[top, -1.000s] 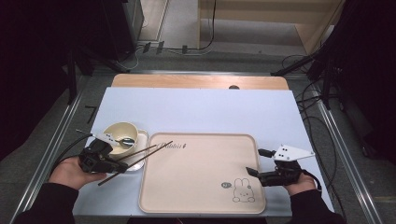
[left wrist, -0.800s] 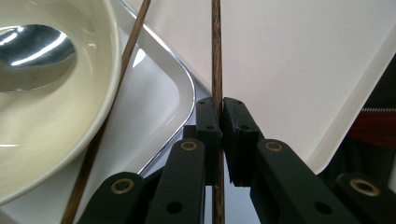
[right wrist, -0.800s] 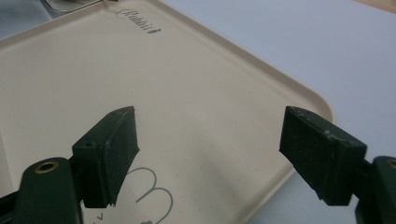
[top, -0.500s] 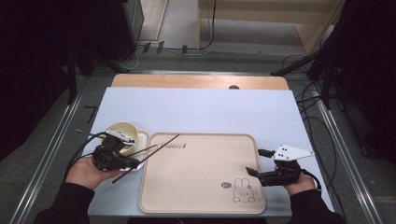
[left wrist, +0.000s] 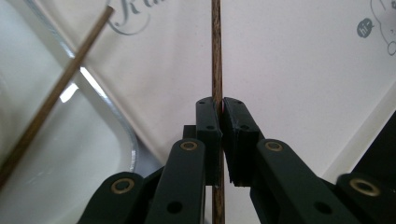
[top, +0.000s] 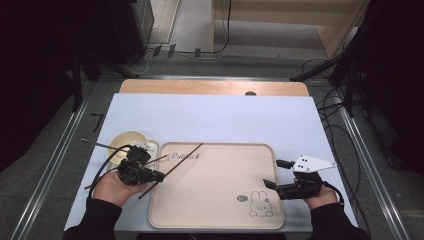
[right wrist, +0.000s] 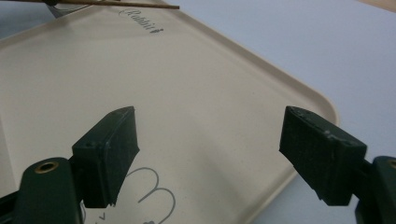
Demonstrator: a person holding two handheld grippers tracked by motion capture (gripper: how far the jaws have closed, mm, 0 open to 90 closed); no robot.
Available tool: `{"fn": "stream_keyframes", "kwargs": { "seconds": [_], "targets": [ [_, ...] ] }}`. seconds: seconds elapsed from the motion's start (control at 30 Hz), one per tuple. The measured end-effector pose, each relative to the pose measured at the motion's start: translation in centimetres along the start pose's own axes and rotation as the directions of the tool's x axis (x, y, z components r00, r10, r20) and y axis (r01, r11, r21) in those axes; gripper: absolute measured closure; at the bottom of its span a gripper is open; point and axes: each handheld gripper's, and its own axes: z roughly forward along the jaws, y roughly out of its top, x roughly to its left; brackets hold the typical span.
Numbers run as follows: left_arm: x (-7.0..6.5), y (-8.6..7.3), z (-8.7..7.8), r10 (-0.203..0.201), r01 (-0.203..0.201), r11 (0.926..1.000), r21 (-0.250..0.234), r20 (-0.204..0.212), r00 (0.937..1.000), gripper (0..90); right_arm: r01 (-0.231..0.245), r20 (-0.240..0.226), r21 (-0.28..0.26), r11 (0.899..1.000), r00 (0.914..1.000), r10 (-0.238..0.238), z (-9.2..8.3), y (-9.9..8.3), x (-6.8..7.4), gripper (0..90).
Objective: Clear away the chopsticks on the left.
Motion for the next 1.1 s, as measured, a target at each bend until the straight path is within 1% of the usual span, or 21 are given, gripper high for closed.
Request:
{"fn": "stream_keyframes", "kwargs": {
  "seconds": [0.07, 0.1, 0.13, 0.17, 0.2, 0.23, 0.27, 0.3, 0.37, 0.4, 0.5, 0.63, 0.67, 0.7, 0.77, 0.8, 0.87, 0.9, 1.0, 1.1],
  "targets": [
    [-0.4, -0.2, 0.6, -0.013, 0.013, 0.9999, 0.0, -0.005, 0.9999, 86.4, 0.002, -0.001, -0.001, 1.0, 1.0, -0.002, 0.0, 0.0, 0.0, 19.5],
    [-0.4, -0.2, 0.6, -0.013, 0.013, 0.9999, 0.0, -0.005, 0.9999, 86.4, 0.002, -0.001, -0.001, 1.0, 1.0, -0.002, 0.0, 0.0, 0.0, 19.5],
    [-0.6, -0.3, 1.2, -0.016, 0.016, 0.9999, 0.003, -0.005, 0.9999, 86.4, 0.003, 0.0, -0.002, 1.0, 1.0, -0.003, 0.0, 0.0, 0.0, 19.5],
    [-0.7, -0.4, 1.4, -0.017, 0.017, 0.9999, -0.001, -0.01, 0.9998, 86.4, 0.006, -0.003, -0.004, 1.0, 1.0, -0.006, 0.0, 0.0, 0.1, 19.5],
    [-0.7, -0.4, 1.4, -0.017, 0.017, 0.9999, -0.001, -0.01, 0.9998, 86.4, 0.006, -0.003, -0.004, 1.0, 1.0, -0.006, 0.0, 0.0, 0.1, 19.5],
    [-0.9, -0.4, 1.8, -0.017, 0.017, 0.9999, 0.002, -0.008, 0.9998, 86.4, 0.01, -0.003, -0.004, 1.0, 0.9999, -0.01, 0.0, 0.1, 0.1, 19.5],
    [-1.0, -0.4, 2.0, -0.017, 0.017, 0.9998, -0.003, -0.015, 0.9997, 86.4, 0.01, -0.004, -0.004, 1.0, 0.9999, -0.011, 0.0, 0.1, 0.1, 19.5],
    [-1.0, -0.3, 2.2, -0.018, 0.018, 0.9998, 0.003, -0.012, 0.9998, 86.3, 0.01, -0.003, -0.004, 1.0, 0.9999, -0.01, 0.0, 0.1, 0.1, 19.5],
    [-1.1, -0.3, 2.3, -0.02, 0.02, 0.9998, 0.0, -0.01, 0.9997, 86.2, 0.009, -0.005, -0.003, 1.0, 0.9999, -0.009, 0.0, 0.1, 0.2, 19.5],
    [-1.2, -0.3, 2.8, -0.015, 0.015, 0.9999, 0.004, -0.01, 0.9998, 86.1, 0.01, -0.005, -0.002, 1.0, 0.9999, -0.01, 0.0, 0.1, 0.2, 19.5],
    [-1.3, -0.4, 3.2, -0.011, 0.011, 0.9999, 0.008, -0.012, 0.9999, 86.0, 0.01, -0.004, -0.003, 1.0, 0.9999, -0.01, 0.0, 0.1, 0.2, 19.5],
    [-1.3, -0.5, 3.5, -0.007, 0.008, 0.9998, 0.018, -0.011, 0.9999, 85.9, 0.011, -0.004, -0.002, 1.0, 0.9999, -0.011, 0.0, 0.1, 0.2, 19.6],
    [-1.2, -0.6, 3.7, 0.003, -0.002, 0.9998, 0.02, -0.01, 0.9999, 85.8, 0.013, -0.005, -0.003, 1.0, 0.9999, -0.013, 0.0, 0.1, 0.2, 19.6],
    [-1.1, -0.7, 3.8, 0.004, -0.003, 0.9997, 0.023, -0.012, 0.9999, 85.7, 0.015, -0.007, -0.002, 1.0, 0.9999, -0.015, 0.0, 0.1, 0.2, 19.7],
    [-1.0, -0.8, 3.8, -0.001, 0.001, 0.9999, 0.016, -0.007, 1.0, 85.5, 0.017, -0.006, -0.003, 1.0, 0.9998, -0.017, 0.0, 0.1, 0.2, 19.7],
    [-0.9, -0.9, 3.8, 0.007, -0.007, 1.0, 0.003, -0.003, 1.0, 85.2, 0.015, -0.006, -0.005, 1.0, 0.9999, -0.015, 0.0, 0.2, 0.2, 19.8],
    [-0.7, -1.0, 3.7, 0.012, -0.012, 0.9999, -0.003, 0.014, 0.9998, 83.2, 0.018, -0.003, -0.008, 1.0, 0.9998, -0.018, 0.0, 0.2, 0.2, 19.9],
    [-0.7, -1.1, 3.7, 0.007, -0.006, 1.0, -0.007, 0.018, 0.9998, 82.3, 0.018, -0.004, -0.007, 1.0, 0.9998, -0.018, 0.0, 0.2, 0.2, 20.0],
    [-0.6, -1.1, 3.6, 0.005, -0.005, 1.0, -0.007, 0.024, 0.9997, 79.1, 0.014, -0.002, -0.005, 1.0, 0.9999, -0.014, 0.0, 0.1, 0.1, 20.1],
    [-0.6, -1.2, 3.5, 0.021, -0.021, 0.9998, -0.005, 0.031, 0.9993, 76.3, 0.017, -0.001, -0.006, 1.0, 0.9999, -0.017, 0.0, 0.1, 0.2, 20.1]
  ]
}}
